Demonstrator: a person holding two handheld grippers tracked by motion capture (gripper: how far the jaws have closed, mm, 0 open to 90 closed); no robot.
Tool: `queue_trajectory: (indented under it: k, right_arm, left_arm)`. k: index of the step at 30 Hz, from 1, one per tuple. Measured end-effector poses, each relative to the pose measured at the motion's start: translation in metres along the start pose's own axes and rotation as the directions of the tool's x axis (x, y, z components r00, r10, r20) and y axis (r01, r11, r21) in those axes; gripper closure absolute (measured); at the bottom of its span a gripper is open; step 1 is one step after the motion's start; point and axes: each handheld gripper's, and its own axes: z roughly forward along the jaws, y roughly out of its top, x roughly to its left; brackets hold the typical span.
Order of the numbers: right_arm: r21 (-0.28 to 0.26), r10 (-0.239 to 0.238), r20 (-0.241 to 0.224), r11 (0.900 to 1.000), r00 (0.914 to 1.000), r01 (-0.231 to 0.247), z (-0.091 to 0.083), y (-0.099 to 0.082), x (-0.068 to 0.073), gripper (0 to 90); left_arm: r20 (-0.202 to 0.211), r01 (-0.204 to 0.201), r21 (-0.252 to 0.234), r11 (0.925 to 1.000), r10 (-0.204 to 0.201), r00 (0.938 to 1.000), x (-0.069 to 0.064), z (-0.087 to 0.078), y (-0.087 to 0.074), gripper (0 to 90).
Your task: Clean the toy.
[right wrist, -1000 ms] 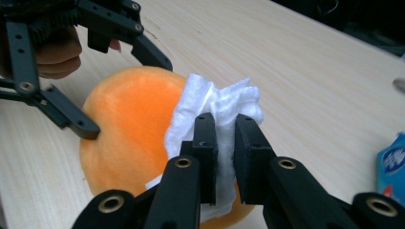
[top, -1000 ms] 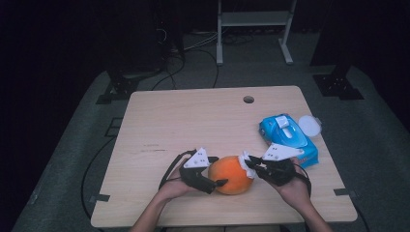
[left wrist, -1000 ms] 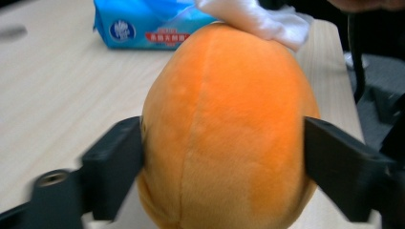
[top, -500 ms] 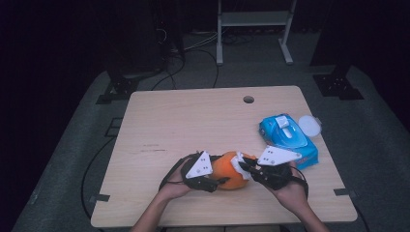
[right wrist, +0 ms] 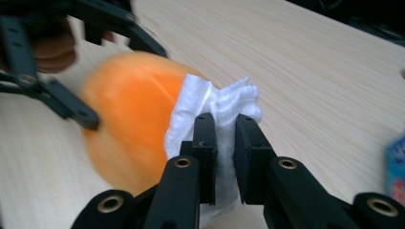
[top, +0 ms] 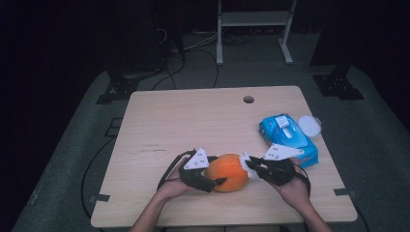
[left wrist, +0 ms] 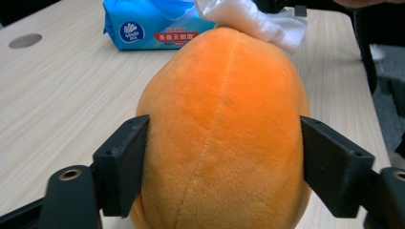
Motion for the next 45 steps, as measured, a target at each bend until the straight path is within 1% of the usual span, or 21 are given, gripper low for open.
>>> queue_trajectory:
  k: [2,5,9,11,13,15,18,19,20,21,24,25,26,28,30,34,36,38,40,43,45]
  right_arm:
    - [-0.004,0.012,-0.009,0.9999,0.9999,-0.012,-0.001,0.0,-0.001,79.5]
    - [-0.029,-0.014,-0.044,0.9995,0.9989,0.013,0.0,0.008,0.011,79.6]
    - [-0.048,-0.095,-0.095,0.9947,0.9909,0.091,0.005,0.021,0.039,79.5]
    - [-0.035,-0.138,-0.08,0.9902,0.9873,0.135,0.009,0.022,0.046,79.3]
    - [-0.029,-0.126,-0.075,0.9918,0.9892,0.124,0.009,0.02,0.04,79.2]
    - [-0.022,-0.095,-0.038,0.9953,0.9948,0.094,0.007,0.014,0.027,79.2]
    - [-0.019,0.01,-0.014,0.9998,0.9999,-0.01,0.003,0.0,0.001,79.2]
    - [-0.024,0.024,-0.019,0.9994,0.9995,-0.025,0.002,-0.001,-0.002,79.4]
    - [-0.029,0.033,-0.023,0.999,0.9992,-0.034,0.002,0.0,-0.001,79.6]
    - [-0.034,0.019,-0.02,0.9992,0.9996,-0.02,0.002,0.002,0.003,79.6]
    - [-0.051,-0.044,-0.069,0.9979,0.9967,0.041,0.006,0.009,0.021,79.3]
    - [-0.045,-0.068,-0.057,0.9969,0.9961,0.065,0.008,0.011,0.026,79.2]
    - [-0.046,-0.069,-0.06,0.9967,0.9958,0.066,0.009,0.01,0.025,79.1]
    - [-0.049,-0.038,-0.065,0.9982,0.9972,0.035,0.01,0.007,0.018,79.1]
    - [-0.047,0.017,-0.07,0.9987,0.9974,-0.02,0.012,0.001,0.004,79.0]
    - [-0.057,0.135,-0.088,0.9885,0.9869,-0.14,0.011,-0.011,-0.015,79.4]
    - [-0.04,0.143,-0.071,0.9886,0.9873,-0.146,0.013,-0.014,-0.017,79.5]
    - [-0.036,0.168,-0.089,0.9845,0.9818,-0.172,0.016,-0.014,-0.019,79.7]
    - [-0.051,0.146,-0.08,0.9873,0.986,-0.15,0.015,-0.01,-0.015,79.7]
    - [-0.088,0.128,-0.094,0.9868,0.9874,-0.136,0.012,-0.004,-0.009,79.8]
    - [-0.079,0.117,-0.09,0.989,0.989,-0.125,0.013,-0.004,-0.006,79.8]
  left_arm:
    - [0.003,-0.017,0.002,0.9999,0.017,0.9998,-0.003,0.002,0.001,23.5]
    - [0.012,-0.056,-0.003,0.9984,0.056,0.9984,-0.008,0.003,0.001,24.3]
    - [0.021,-0.106,0.007,0.9944,0.106,0.9942,-0.013,0.004,0.001,24.4]
    - [0.021,-0.097,0.014,0.9952,0.097,0.9951,-0.011,0.002,0.0,24.3]
    - [0.018,-0.071,0.015,0.9974,0.071,0.9973,-0.007,0.0,-0.002,23.7]
    - [0.019,-0.032,0.01,0.9994,0.032,0.9993,-0.001,-0.003,-0.005,23.1]
    - [0.026,0.009,-0.004,1.0,-0.009,0.9996,0.006,-0.003,-0.01,23.0]
    - [0.025,0.012,-0.005,0.9999,-0.012,0.9996,0.006,-0.003,-0.01,22.9]
    - [0.023,0.007,0.0,1.0,-0.007,0.9997,0.006,-0.002,-0.009,22.5]
    - [0.021,0.005,0.005,1.0,-0.005,0.9998,0.006,-0.002,-0.009,22.1]
    - [0.023,0.026,0.009,0.9996,-0.026,0.9994,0.011,-0.005,-0.013,21.0]
    - [0.028,0.035,0.007,0.9994,-0.035,0.999,0.012,-0.006,-0.015,21.0]
    - [0.036,0.046,0.004,0.9989,-0.046,0.9983,0.014,-0.008,-0.018,21.2]
    - [0.041,0.066,0.002,0.9978,-0.066,0.997,0.018,-0.01,-0.022,21.5]
    - [0.044,0.083,0.002,0.9966,-0.083,0.9956,0.021,-0.012,-0.024,21.6]
    - [0.041,0.1,0.012,0.9949,-0.1,0.9941,0.024,-0.013,-0.026,21.6]
    - [0.042,0.104,0.02,0.9944,-0.105,0.9936,0.025,-0.015,-0.028,21.5]
    - [0.04,0.105,0.021,0.9942,-0.106,0.9935,0.025,-0.014,-0.028,21.4]
    - [0.035,0.096,0.027,0.995,-0.096,0.9947,0.024,-0.013,-0.027,20.8]
    - [0.035,0.101,0.029,0.9945,-0.102,0.9942,0.024,-0.013,-0.027,20.7]
    - [0.033,0.101,0.031,0.9944,-0.102,0.9942,0.024,-0.013,-0.027,20.6]
